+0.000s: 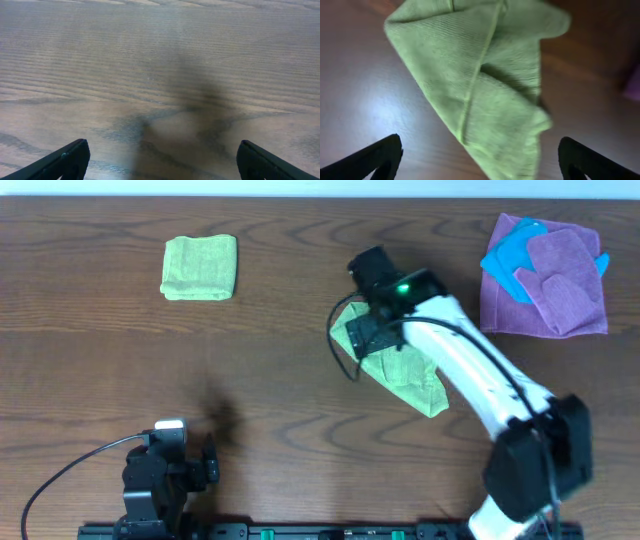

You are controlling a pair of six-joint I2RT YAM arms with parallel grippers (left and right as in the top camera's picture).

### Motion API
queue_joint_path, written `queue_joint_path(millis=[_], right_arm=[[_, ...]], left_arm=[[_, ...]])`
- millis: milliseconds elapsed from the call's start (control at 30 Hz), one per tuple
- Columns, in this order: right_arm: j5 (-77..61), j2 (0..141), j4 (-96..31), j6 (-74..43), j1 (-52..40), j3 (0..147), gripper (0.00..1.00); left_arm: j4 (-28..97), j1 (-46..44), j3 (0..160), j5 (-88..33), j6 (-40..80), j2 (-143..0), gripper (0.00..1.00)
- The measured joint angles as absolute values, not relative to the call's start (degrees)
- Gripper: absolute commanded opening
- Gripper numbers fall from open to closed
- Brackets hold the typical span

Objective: Fold the cloth
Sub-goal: 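Carry the green towel to table center and lay it down with right gripper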

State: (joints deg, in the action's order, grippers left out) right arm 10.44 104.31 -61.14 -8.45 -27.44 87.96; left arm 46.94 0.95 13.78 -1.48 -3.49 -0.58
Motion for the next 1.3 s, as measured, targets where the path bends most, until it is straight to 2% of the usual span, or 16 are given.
queue_joint_path(millis=[200, 300, 367, 533, 633, 767, 967, 1200, 1233, 1300], right_arm=[[5.23, 103.15, -65.71, 3.01, -24.34, 85.97, 0.99], [1.48, 103.24, -66.13, -0.84, -22.06, 84.01, 0.99], [-2.37, 102.69, -63.4, -8.03, -20.25, 82.21, 0.99], [-13.5, 95.88, -46.06, -28.77, -16.62, 68.2, 0.99], [-16.82, 92.84, -35.05, -34.17, -15.62, 59.72, 0.99], [-23.44, 93.43, -19.27, -31.33, -15.44, 55.59, 0.99], [-26.17, 97.56, -7.25, -22.87, -15.18, 56.38, 0.99], [-25.91, 108.44, -0.89, -19.59, -14.68, 56.75, 0.9], [-25.87, 108.86, -0.51, -19.35, -14.66, 56.99, 0.81], [-25.76, 109.25, -0.05, -18.74, -14.52, 58.13, 0.56]], left_arm=[[46.94, 0.95, 13.78, -1.48, -3.49, -0.58, 0.95], [46.94, 0.95, 13.78, -1.48, -3.49, -0.58, 0.95], [46.94, 0.95, 13.78, -1.48, -3.49, -0.58, 0.95], [46.94, 0.95, 13.78, -1.45, -3.49, -0.58, 0.95], [46.92, 0.95, 13.78, -1.48, -3.49, -0.58, 0.95], [46.94, 0.95, 13.78, -1.48, -3.49, -0.58, 0.95], [46.92, 0.95, 13.78, -1.48, -3.49, -0.58, 0.95], [46.94, 0.95, 13.78, -1.48, -3.49, -0.58, 0.95], [46.94, 0.95, 13.78, -1.48, -3.49, -0.58, 0.95], [46.94, 0.95, 13.78, -1.48, -3.49, -0.58, 0.95]])
